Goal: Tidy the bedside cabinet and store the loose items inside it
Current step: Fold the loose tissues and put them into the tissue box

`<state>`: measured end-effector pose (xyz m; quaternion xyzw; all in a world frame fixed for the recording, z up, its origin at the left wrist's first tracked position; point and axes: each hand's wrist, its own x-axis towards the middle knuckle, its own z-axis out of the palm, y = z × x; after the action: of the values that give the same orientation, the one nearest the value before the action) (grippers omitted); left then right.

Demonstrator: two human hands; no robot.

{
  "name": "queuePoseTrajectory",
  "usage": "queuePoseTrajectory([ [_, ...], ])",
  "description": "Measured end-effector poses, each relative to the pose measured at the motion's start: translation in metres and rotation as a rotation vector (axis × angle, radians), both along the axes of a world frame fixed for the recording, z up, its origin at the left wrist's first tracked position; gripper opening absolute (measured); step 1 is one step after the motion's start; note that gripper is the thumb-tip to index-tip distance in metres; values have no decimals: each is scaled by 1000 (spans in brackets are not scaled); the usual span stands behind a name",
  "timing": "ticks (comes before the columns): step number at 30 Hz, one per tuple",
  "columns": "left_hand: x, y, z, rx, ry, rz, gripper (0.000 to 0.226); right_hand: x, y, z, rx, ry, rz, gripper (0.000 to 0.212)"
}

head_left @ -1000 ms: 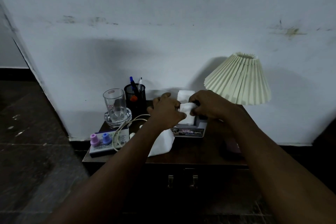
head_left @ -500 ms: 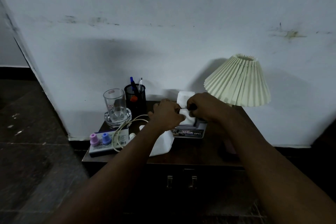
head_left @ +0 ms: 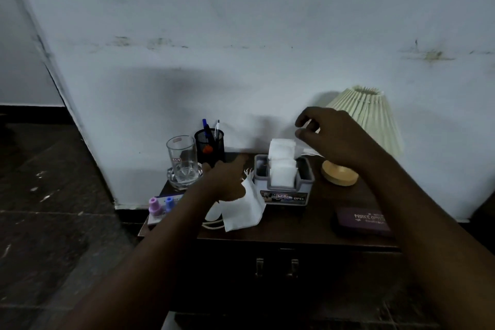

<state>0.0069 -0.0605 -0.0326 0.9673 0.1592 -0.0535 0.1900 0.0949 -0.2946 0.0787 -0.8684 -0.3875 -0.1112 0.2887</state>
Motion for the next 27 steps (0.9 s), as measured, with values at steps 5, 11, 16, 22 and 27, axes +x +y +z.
queuePoseTrajectory([
  [5, 1, -14, -7, 18, -94, -41, 125, -54, 16, -79, -327, 337, -57, 41],
  [11, 8, -4, -22, -148, -270, -52, 123, -60, 52, -145, -209, 348, -63, 36],
  [16, -9, -2, -3, -240, -327, 63, 118, -61, 49, -134, -207, -47, 11, 21],
  [22, -19, 12, 18, -888, -403, 159, 93, -49, 16, -83, 54, 63, 176, 14],
  [27, -18, 9, 24, -1079, -460, 112, 27, -41, 11, -83, 643, 668, 56, 10],
])
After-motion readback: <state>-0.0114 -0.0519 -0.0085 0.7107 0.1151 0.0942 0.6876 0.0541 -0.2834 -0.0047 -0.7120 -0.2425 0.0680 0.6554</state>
